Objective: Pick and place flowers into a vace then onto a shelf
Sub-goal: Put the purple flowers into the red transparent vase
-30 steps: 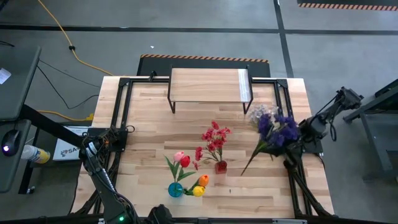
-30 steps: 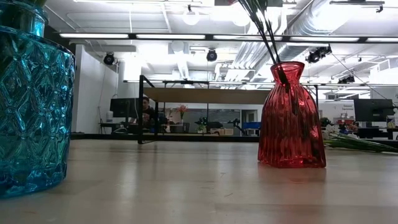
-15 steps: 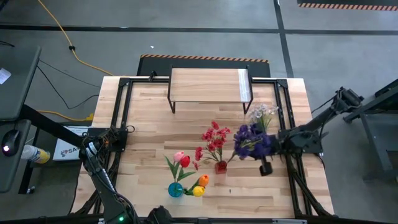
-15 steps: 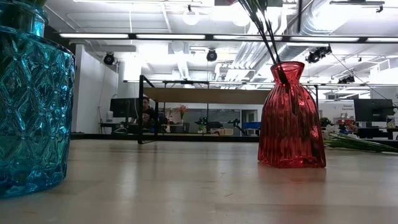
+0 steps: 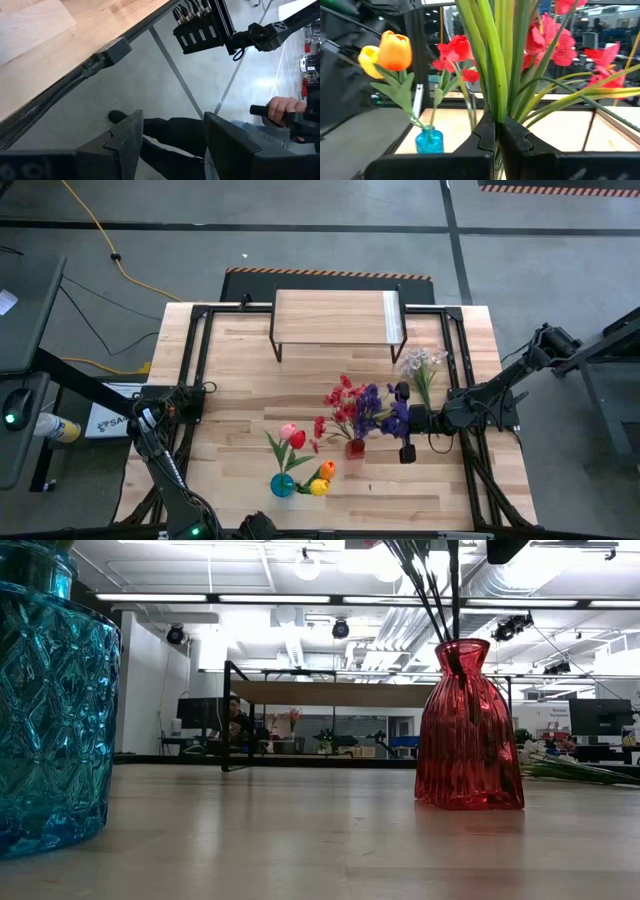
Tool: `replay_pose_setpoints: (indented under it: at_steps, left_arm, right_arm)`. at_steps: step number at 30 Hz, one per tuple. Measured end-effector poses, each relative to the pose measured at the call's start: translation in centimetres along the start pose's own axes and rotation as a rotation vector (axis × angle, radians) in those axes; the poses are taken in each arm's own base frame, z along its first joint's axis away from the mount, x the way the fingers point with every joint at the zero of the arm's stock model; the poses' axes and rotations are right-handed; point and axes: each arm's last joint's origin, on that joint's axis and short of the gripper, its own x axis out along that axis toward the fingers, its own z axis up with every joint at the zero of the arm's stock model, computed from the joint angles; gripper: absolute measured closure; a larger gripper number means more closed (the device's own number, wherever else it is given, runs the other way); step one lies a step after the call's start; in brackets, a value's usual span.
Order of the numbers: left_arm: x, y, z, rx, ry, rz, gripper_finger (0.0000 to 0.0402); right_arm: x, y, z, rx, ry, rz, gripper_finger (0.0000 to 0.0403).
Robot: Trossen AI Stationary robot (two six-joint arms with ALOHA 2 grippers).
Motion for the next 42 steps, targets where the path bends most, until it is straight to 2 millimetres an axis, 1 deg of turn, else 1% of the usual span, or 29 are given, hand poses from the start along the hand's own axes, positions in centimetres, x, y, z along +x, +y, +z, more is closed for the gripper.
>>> replay_pose_setpoints:
  at_steps: [5, 13, 27, 33, 42]
  left_arm:
    - [0.0, 0.0, 0.0, -0.002, 0.001, -0.004, 0.0163]
    - [0.0, 0.0, 0.0, 0.004, 0.0, -0.002, 0.0163]
    - [0.0, 0.0, 0.0, 0.005, -0.003, -0.003, 0.0163]
    - [0.0, 0.0, 0.0, 0.004, -0.003, -0.003, 0.0163]
    - [0.0, 0.0, 0.0, 0.005, -0.004, -0.003, 0.0163]
  right_arm:
    - [0.0, -0.1, -0.2, -0.011, 0.023, -0.024, 0.0402]
    - [0.0, -0.1, -0.8, 0.025, 0.075, -0.029, 0.0402]
    - [-0.5, 0.5, -1.8, 0.084, 0.164, -0.009, 0.0401]
    - [-0.6, 0.4, -2.2, 0.126, 0.206, -0.017, 0.0386]
    - [-0.6, 0.7, -2.3, 0.158, 0.232, 0.081, 0.0361]
